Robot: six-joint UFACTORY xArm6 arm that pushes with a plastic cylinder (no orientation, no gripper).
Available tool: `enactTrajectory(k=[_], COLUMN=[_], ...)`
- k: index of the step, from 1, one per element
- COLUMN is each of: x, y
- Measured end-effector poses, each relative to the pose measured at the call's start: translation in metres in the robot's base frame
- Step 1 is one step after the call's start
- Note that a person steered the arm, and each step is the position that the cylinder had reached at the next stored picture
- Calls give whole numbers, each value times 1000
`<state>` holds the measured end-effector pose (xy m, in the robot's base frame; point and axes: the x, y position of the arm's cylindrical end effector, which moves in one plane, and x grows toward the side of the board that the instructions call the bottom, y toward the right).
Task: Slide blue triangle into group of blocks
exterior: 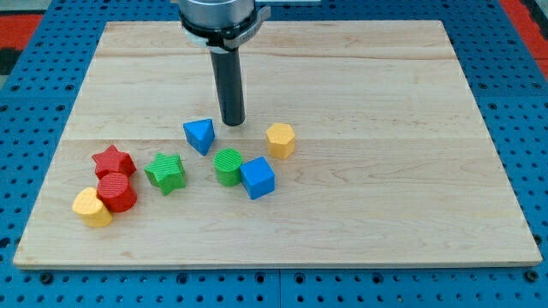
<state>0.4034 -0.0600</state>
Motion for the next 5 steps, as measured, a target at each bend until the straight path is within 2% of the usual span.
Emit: enactTrajectory(k=[3,5], x=[49,21], y=[-25,-26])
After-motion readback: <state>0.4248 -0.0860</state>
